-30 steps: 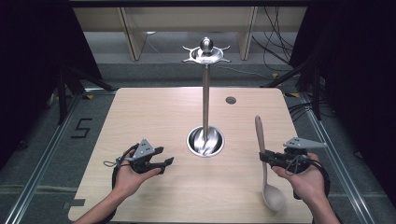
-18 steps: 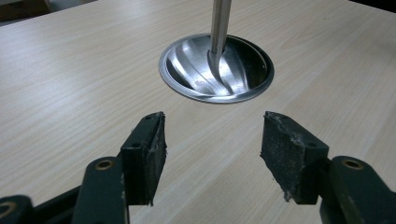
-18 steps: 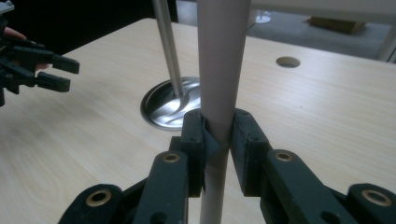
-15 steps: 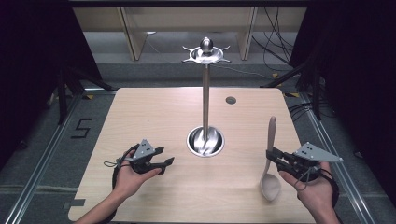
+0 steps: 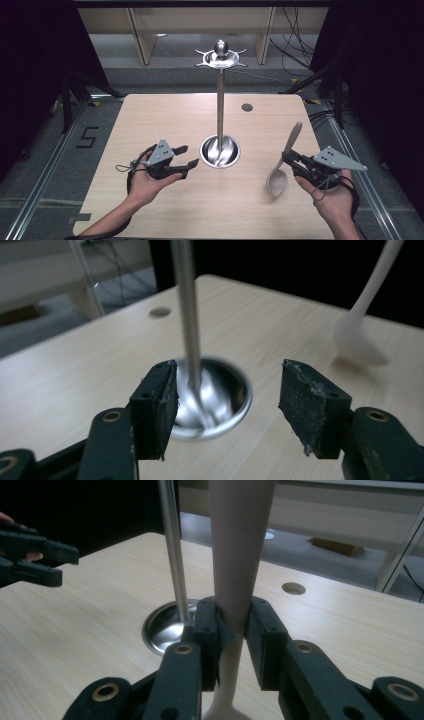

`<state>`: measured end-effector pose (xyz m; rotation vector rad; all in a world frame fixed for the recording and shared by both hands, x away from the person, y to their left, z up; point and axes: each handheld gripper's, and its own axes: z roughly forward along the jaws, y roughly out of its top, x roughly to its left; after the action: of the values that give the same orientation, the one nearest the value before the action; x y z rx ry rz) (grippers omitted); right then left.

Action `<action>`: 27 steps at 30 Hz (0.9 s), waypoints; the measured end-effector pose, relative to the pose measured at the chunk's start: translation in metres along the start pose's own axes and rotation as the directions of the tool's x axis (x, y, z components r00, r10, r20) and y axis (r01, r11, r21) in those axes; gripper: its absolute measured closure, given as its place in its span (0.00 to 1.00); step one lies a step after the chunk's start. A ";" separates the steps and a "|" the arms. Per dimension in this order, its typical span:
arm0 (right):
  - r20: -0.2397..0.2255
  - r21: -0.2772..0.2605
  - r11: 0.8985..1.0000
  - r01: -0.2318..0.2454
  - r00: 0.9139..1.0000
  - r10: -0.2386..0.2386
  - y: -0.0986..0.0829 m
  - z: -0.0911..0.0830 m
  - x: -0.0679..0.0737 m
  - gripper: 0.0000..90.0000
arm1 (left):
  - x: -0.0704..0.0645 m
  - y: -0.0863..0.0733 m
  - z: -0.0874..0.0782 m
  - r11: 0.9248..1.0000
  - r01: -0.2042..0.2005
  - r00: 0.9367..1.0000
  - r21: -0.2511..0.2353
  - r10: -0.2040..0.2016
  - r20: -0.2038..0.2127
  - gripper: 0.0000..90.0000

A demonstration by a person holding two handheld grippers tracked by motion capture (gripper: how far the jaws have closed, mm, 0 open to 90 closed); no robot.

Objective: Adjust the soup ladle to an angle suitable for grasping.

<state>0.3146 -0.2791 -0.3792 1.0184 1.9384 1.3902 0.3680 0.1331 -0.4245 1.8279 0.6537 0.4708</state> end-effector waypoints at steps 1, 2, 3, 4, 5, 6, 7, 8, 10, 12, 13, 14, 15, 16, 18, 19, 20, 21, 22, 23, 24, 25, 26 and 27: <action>-0.002 0.003 1.000 -0.004 1.000 0.004 0.001 0.001 0.003 0.85 | -0.003 0.007 0.001 1.000 -0.013 1.000 -0.013 0.013 0.015 0.44; -0.009 0.000 1.000 -0.001 1.000 0.001 0.004 0.003 0.006 0.85 | -0.008 0.018 0.002 0.999 -0.012 0.999 -0.034 0.013 0.038 0.44; -0.004 -0.003 1.000 0.011 1.000 -0.011 0.004 0.004 0.007 0.85 | -0.015 0.034 0.005 0.998 -0.012 0.998 -0.067 0.016 0.064 0.44; -0.004 -0.003 1.000 0.011 1.000 -0.011 0.004 0.004 0.007 0.85 | -0.015 0.034 0.005 0.998 -0.012 0.998 -0.067 0.016 0.064 0.43; -0.015 0.004 1.000 -0.001 1.000 0.001 0.007 0.005 0.014 0.85 | -0.024 0.049 0.009 0.995 -0.011 0.994 -0.101 0.022 0.109 0.43; -0.015 0.004 1.000 -0.001 1.000 0.001 0.007 0.005 0.014 0.85 | -0.024 0.049 0.009 0.995 -0.011 0.994 -0.101 0.022 0.109 0.42; -0.013 -0.013 1.000 0.026 1.000 -0.027 0.008 0.008 0.015 0.85 | -0.029 0.058 0.011 0.994 -0.014 0.992 -0.110 0.028 0.121 0.42; -0.021 -0.002 1.000 0.021 1.000 -0.021 0.010 0.009 0.021 0.85 | -0.034 0.064 0.014 0.992 -0.018 0.989 -0.125 0.036 0.140 0.41; -0.016 -0.003 1.000 0.001 1.000 -0.001 0.010 0.010 0.024 0.85 | -0.044 0.074 0.019 0.991 -0.016 0.985 -0.135 0.039 0.166 0.41; -0.012 -0.012 0.999 0.030 0.999 -0.030 0.012 0.012 0.026 0.85 | -0.054 0.080 0.026 0.990 -0.012 0.980 -0.140 0.039 0.195 0.41; -0.016 -0.009 1.000 0.007 1.000 -0.008 0.012 0.014 0.031 0.85 | -0.061 0.084 0.031 0.990 -0.009 0.976 -0.141 0.040 0.214 0.41; -0.016 -0.009 1.000 0.007 1.000 -0.008 0.012 0.014 0.031 0.85 | -0.065 0.086 0.034 0.990 -0.010 0.973 -0.141 0.042 0.227 0.41; -0.016 -0.009 1.000 0.023 1.000 -0.024 0.012 0.015 0.032 0.85 | -0.071 0.089 0.038 0.990 0.000 0.970 -0.143 0.035 0.240 0.42; -0.007 -0.008 1.000 0.007 1.000 -0.008 0.012 0.016 0.035 0.85 | -0.077 0.091 0.043 0.989 0.017 0.966 -0.148 0.021 0.256 0.43; -0.013 0.005 1.000 0.019 1.000 -0.019 0.011 0.017 0.036 0.85 | -0.084 0.095 0.050 0.987 0.029 0.963 -0.160 0.016 0.271 0.46; -0.020 0.012 1.000 -0.005 1.000 0.005 0.009 0.017 0.039 0.85 | -0.090 0.099 0.058 0.986 0.036 0.960 -0.161 0.011 0.280 0.47; -0.017 0.004 1.000 -0.004 1.000 0.004 0.008 0.019 0.040 0.85 | -0.090 0.099 0.058 0.986 0.036 0.960 -0.161 0.011 0.280 0.47; -0.007 0.011 1.000 0.015 1.000 -0.015 0.008 0.020 0.040 0.85 | -0.092 0.101 0.061 0.986 0.035 0.960 -0.164 0.012 0.280 0.49; -0.011 0.021 1.000 0.020 1.000 -0.020 0.007 0.020 0.041 0.85 | -0.095 0.102 0.065 0.985 0.039 0.958 -0.166 0.010 0.285 0.50; -0.011 0.021 1.000 0.020 1.000 -0.020 0.007 0.020 0.041 0.85 | -0.097 0.103 0.067 0.985 0.054 0.959 -0.164 -0.005 0.284 0.50; -0.007 0.024 1.000 0.016 1.000 -0.015 0.006 0.021 0.043 0.85 | -0.099 0.104 0.069 0.985 0.062 0.958 -0.162 -0.013 0.287 0.52; -0.007 0.045 0.999 0.011 1.000 -0.011 0.007 0.020 0.045 0.85 | -0.102 0.107 0.073 0.985 0.068 0.955 -0.160 -0.018 0.295 0.53; -0.006 0.032 0.999 0.031 0.999 -0.031 0.006 0.022 0.046 0.85 | -0.103 0.108 0.075 0.984 0.070 0.955 -0.161 -0.019 0.297 0.54; -0.006 0.032 0.999 0.031 0.999 -0.031 0.006 0.022 0.046 0.85 | -0.103 0.108 0.075 0.984 0.070 0.955 -0.161 -0.019 0.297 0.55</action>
<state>0.3072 -0.2278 -0.3808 0.9955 1.9783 1.3507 0.3560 -0.0154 -0.3489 1.6736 0.4347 0.2087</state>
